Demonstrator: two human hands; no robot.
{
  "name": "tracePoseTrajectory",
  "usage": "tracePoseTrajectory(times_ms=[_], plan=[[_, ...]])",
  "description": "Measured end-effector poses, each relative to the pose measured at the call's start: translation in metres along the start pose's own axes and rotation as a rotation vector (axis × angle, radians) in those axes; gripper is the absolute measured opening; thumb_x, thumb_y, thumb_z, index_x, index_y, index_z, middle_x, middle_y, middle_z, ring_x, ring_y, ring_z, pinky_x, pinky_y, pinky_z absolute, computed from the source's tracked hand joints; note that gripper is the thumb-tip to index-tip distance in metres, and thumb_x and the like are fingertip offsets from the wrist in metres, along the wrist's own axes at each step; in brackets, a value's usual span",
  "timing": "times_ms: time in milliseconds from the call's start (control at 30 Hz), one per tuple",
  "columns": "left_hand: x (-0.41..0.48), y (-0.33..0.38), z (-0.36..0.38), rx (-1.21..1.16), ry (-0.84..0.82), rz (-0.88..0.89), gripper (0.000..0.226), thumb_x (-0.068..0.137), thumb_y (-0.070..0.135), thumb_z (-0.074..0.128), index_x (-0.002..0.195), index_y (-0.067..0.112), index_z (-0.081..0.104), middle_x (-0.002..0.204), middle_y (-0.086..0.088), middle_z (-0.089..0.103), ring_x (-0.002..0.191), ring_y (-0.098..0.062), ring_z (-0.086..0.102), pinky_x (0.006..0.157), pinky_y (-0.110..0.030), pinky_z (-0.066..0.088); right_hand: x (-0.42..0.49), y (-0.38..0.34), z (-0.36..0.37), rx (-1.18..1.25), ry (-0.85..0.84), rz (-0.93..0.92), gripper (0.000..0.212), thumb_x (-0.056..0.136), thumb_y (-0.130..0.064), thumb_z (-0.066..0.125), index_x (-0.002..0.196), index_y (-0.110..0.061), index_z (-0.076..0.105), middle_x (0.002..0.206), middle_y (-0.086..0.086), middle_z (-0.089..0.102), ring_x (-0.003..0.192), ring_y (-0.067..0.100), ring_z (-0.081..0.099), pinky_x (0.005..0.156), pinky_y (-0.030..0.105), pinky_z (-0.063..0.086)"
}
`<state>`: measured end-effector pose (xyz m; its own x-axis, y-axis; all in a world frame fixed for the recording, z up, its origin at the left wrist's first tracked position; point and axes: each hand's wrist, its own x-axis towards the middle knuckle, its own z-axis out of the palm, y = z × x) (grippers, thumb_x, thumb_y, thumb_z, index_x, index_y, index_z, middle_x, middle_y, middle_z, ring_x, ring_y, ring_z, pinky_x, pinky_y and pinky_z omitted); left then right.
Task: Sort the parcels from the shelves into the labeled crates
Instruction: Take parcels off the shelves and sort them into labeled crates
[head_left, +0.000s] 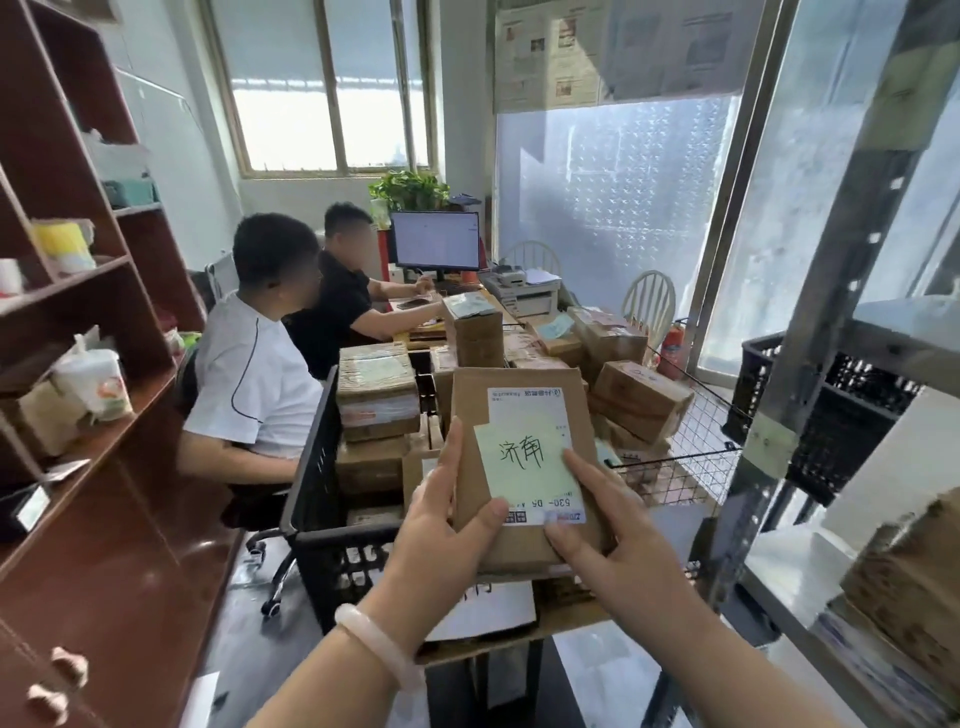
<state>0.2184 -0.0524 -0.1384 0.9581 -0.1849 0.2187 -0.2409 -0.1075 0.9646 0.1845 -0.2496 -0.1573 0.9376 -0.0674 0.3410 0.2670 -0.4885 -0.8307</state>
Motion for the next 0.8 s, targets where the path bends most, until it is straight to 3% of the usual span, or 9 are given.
tracePoseTrajectory(times_ms=[133,233,300,367,500,633,733,800], plan=[[0.043,-0.007,-0.048,0.122,-0.015,-0.01,0.078,0.087,0.033,0.071,0.132,0.071,0.019,0.139,0.011,0.036,0.122,-0.009,0.047,0.097,-0.035,0.053,0.053,-0.008,0.039,0.01,-0.052,-0.026,0.071,0.079,-0.051,0.071,0.133,-0.071,0.029,0.147,-0.02,0.031,0.132,-0.002,0.032,0.092,0.007,0.042],[0.069,-0.018,-0.081,0.196,0.003,-0.042,0.083,0.084,0.035,0.075,0.132,0.07,0.016,0.139,0.01,0.032,0.125,-0.011,0.043,0.104,-0.038,0.048,0.09,-0.013,0.068,-0.011,-0.097,-0.006,0.073,0.083,-0.043,0.073,0.139,-0.061,0.031,0.147,-0.018,0.03,0.132,-0.003,0.03,0.102,0.015,0.038],[0.084,-0.028,-0.103,0.225,0.021,-0.068,0.08,0.085,0.037,0.073,0.134,0.068,0.018,0.139,0.01,0.033,0.124,-0.012,0.043,0.104,-0.04,0.047,0.111,-0.014,0.088,0.005,-0.131,0.006,0.073,0.084,-0.041,0.073,0.142,-0.054,0.031,0.142,-0.02,0.034,0.118,-0.022,0.031,0.086,-0.001,0.037],[0.097,-0.037,-0.124,0.237,0.027,-0.108,0.078,0.085,0.038,0.073,0.138,0.063,0.022,0.139,0.009,0.036,0.123,-0.014,0.045,0.103,-0.042,0.048,0.129,-0.014,0.108,0.03,-0.172,0.04,0.072,0.085,-0.042,0.072,0.143,-0.051,0.032,0.137,-0.024,0.036,0.112,-0.027,0.033,0.075,-0.004,0.038],[0.12,-0.056,-0.157,0.283,0.007,-0.181,0.08,0.084,0.038,0.074,0.146,0.053,0.026,0.142,0.005,0.04,0.124,-0.018,0.049,0.103,-0.042,0.047,0.153,-0.012,0.142,0.066,-0.249,0.125,0.068,0.085,-0.047,0.07,0.143,-0.052,0.034,0.13,-0.029,0.039,0.112,-0.013,0.044,0.078,0.006,0.047],[0.13,-0.075,-0.173,0.424,-0.04,-0.295,0.083,0.085,0.046,0.071,0.149,0.05,0.019,0.146,0.002,0.038,0.122,-0.015,0.043,0.103,-0.031,0.038,0.161,-0.002,0.165,0.054,-0.332,0.205,0.067,0.085,-0.046,0.07,0.144,-0.048,0.036,0.138,-0.016,0.045,0.119,0.003,0.05,0.097,0.025,0.051],[0.133,-0.082,-0.176,0.476,-0.074,-0.352,0.087,0.084,0.047,0.071,0.152,0.047,0.016,0.148,0.003,0.034,0.113,-0.009,0.038,0.095,-0.026,0.034,0.163,0.005,0.172,0.026,-0.393,0.21,0.066,0.086,-0.046,0.069,0.142,-0.049,0.035,0.139,-0.017,0.043,0.117,-0.005,0.046,0.09,0.013,0.047],[0.135,-0.084,-0.179,0.494,-0.074,-0.342,0.09,0.083,0.046,0.073,0.153,0.045,0.016,0.15,0.003,0.034,0.112,-0.008,0.036,0.096,-0.024,0.033,0.167,0.006,0.174,0.004,-0.418,0.208,0.066,0.087,-0.047,0.068,0.143,-0.049,0.033,0.14,-0.017,0.041,0.118,-0.005,0.044,0.091,0.013,0.046]])
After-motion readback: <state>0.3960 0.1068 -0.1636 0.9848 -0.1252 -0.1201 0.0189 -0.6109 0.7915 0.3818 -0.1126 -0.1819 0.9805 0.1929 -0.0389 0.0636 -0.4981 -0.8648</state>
